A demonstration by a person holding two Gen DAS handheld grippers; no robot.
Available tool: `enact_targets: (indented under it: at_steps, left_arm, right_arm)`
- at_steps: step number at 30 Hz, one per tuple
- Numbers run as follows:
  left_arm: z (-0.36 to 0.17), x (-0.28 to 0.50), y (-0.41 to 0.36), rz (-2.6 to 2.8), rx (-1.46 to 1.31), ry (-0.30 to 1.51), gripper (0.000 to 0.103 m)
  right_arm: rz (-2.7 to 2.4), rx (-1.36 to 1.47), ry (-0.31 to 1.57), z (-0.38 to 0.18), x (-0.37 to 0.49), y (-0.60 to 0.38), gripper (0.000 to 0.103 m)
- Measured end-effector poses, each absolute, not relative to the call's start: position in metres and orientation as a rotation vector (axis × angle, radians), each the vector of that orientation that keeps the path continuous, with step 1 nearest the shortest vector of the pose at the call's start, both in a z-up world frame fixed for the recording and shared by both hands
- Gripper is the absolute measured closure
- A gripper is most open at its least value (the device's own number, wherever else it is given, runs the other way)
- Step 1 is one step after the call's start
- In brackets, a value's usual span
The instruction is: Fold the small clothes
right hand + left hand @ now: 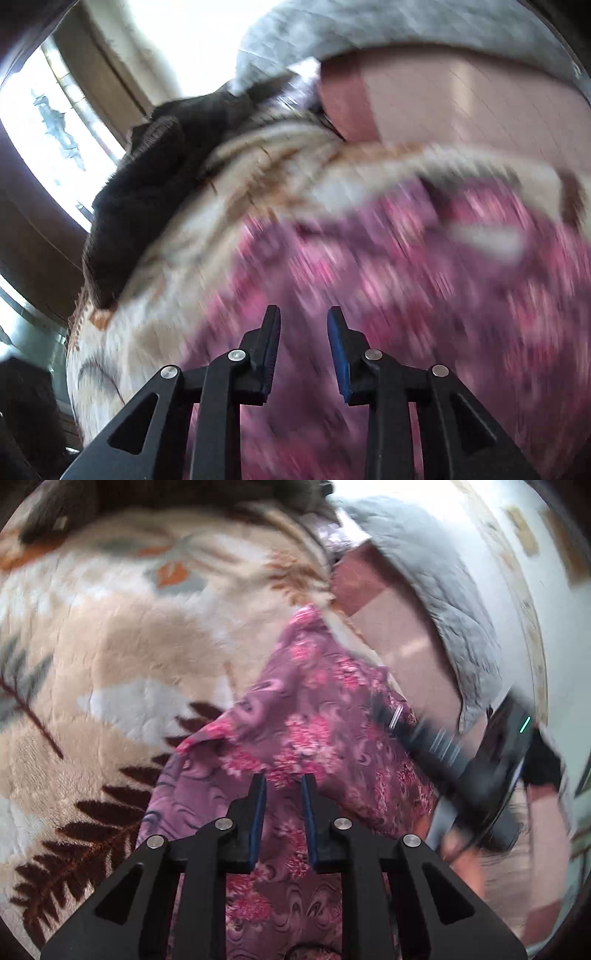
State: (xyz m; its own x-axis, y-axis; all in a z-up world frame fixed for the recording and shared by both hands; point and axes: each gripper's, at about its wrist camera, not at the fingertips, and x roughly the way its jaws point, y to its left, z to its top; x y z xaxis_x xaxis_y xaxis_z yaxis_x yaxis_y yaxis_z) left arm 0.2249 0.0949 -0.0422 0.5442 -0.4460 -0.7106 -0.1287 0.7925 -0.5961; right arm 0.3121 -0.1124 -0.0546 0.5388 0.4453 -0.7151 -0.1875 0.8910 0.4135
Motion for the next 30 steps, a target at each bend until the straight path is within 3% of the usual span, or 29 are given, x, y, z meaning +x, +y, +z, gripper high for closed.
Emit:
enact_targets:
  at_steps: [2,3,4,7,10,14,15,16,19,21,22,23,24,27,30]
  left_arm:
    - [-0.037,0.227,0.092,-0.197,-0.603,0.964,0.087]
    - [-0.036,0.231,0.093,-0.182,-0.578,0.96,0.084]
    - [-0.04,0.238,0.092,-0.165,-0.538,0.975,0.081]
    - [-0.059,0.255,0.095,-0.156,-0.523,1.063,0.081]
    - [-0.055,0.252,0.089,-0.142,-0.491,1.041,0.08]
    - [-0.051,0.248,0.076,-0.124,-0.387,1.014,0.078]
    - [-0.051,0.248,0.075,-0.12,-0.376,1.009,0.078]
    - [-0.05,0.247,0.075,-0.117,-0.369,0.999,0.078]
    - [-0.041,0.244,0.073,-0.098,-0.327,0.937,0.078]
    - [-0.04,0.246,0.068,-0.092,-0.275,0.924,0.072]
    - [-0.044,0.249,0.066,-0.093,-0.262,0.944,0.071]
    - [-0.05,0.252,0.065,-0.092,-0.249,0.971,0.071]
    - [-0.052,0.253,0.063,-0.1,-0.237,0.976,0.071]
    - [-0.044,0.247,0.063,-0.11,-0.231,0.959,0.069]
    - [-0.042,0.242,0.061,-0.138,-0.248,0.951,0.046]
  right_arm:
    - [0.357,0.31,0.988,-0.076,0.289,-0.134,0.087]
    - [0.355,0.331,0.964,-0.075,0.273,-0.147,0.088]
    - [0.316,0.36,0.948,-0.07,0.258,-0.164,0.081]
    - [0.144,0.551,0.809,-0.054,0.219,-0.238,0.078]
    - [-0.149,0.673,0.692,-0.045,0.185,-0.31,0.067]
    - [-0.246,0.743,0.768,-0.07,0.181,-0.35,0.064]
    - [-0.216,0.726,0.807,-0.075,0.188,-0.348,0.074]
    - [-0.176,0.698,0.792,-0.072,0.192,-0.344,0.1]
    - [-0.122,0.672,0.634,-0.048,0.184,-0.338,0.099]
    - [-0.145,0.675,0.683,-0.056,0.19,-0.334,0.099]
    - [-0.169,0.655,0.778,-0.071,0.197,-0.334,0.095]
    - [-0.188,0.638,0.869,-0.086,0.2,-0.336,0.097]
    - [-0.174,0.644,0.888,-0.093,0.199,-0.337,0.1]
    - [-0.199,0.627,0.794,-0.062,0.183,-0.334,0.089]
    - [-0.109,0.624,0.731,-0.046,0.167,-0.323,0.084]
